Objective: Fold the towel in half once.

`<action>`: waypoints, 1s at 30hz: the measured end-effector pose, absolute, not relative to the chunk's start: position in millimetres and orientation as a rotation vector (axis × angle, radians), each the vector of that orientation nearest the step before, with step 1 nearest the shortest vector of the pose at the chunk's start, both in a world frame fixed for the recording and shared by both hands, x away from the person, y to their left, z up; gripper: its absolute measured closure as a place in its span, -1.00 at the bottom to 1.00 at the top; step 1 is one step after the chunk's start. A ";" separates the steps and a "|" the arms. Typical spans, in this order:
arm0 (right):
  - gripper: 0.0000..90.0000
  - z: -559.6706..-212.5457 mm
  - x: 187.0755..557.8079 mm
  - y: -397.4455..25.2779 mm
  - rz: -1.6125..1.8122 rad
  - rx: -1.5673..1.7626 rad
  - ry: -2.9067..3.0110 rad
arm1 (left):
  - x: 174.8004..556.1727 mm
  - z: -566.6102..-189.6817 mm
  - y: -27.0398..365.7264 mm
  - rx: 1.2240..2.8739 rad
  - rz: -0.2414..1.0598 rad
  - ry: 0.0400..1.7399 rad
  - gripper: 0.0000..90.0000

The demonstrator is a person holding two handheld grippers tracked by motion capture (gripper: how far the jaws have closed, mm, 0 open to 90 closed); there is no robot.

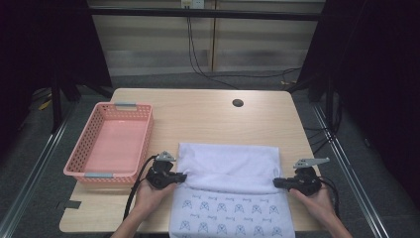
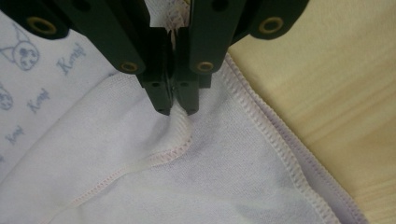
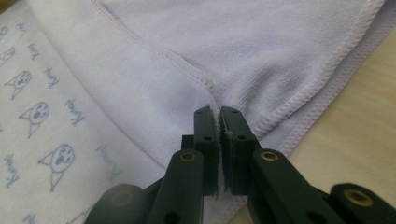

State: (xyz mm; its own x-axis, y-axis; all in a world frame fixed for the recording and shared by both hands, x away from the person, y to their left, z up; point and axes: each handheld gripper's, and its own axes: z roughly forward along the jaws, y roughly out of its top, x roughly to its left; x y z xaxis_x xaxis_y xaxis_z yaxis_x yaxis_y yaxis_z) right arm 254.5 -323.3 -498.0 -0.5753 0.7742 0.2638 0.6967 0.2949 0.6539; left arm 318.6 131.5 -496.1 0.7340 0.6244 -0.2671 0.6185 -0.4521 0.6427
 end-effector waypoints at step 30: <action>0.90 -506.1 401.1 -325.4 1.154 1.609 2.210 | 466.0 -500.2 117.3 2.060 0.086 1.196 0.94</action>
State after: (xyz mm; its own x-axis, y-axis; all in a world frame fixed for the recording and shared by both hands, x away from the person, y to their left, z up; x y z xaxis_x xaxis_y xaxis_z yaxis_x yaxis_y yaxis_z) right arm 401.1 -325.4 -506.1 -0.4012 0.8692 0.2890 0.7339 0.1162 0.6692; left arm 466.0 117.3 -500.2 0.5630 0.7736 -0.2909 0.7239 -0.2917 0.6252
